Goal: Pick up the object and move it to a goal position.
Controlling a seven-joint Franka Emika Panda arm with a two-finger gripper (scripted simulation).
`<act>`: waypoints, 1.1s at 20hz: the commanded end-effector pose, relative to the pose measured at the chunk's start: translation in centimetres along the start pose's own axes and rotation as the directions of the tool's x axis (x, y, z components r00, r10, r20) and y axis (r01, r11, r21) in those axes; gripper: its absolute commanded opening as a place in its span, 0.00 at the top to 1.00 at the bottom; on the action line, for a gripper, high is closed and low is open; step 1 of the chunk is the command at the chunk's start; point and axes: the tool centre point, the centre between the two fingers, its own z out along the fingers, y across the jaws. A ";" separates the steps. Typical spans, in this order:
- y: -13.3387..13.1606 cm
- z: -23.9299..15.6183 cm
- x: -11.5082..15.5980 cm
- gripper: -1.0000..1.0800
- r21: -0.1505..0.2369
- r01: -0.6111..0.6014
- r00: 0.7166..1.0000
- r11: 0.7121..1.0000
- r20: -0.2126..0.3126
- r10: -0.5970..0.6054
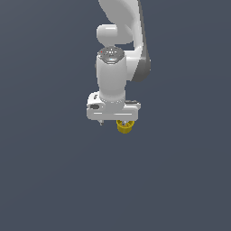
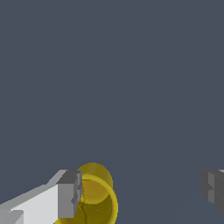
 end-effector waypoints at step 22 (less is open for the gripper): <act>0.2 1.4 -1.7 0.38 0.046 -0.099 0.995 0.994 0.017 0.098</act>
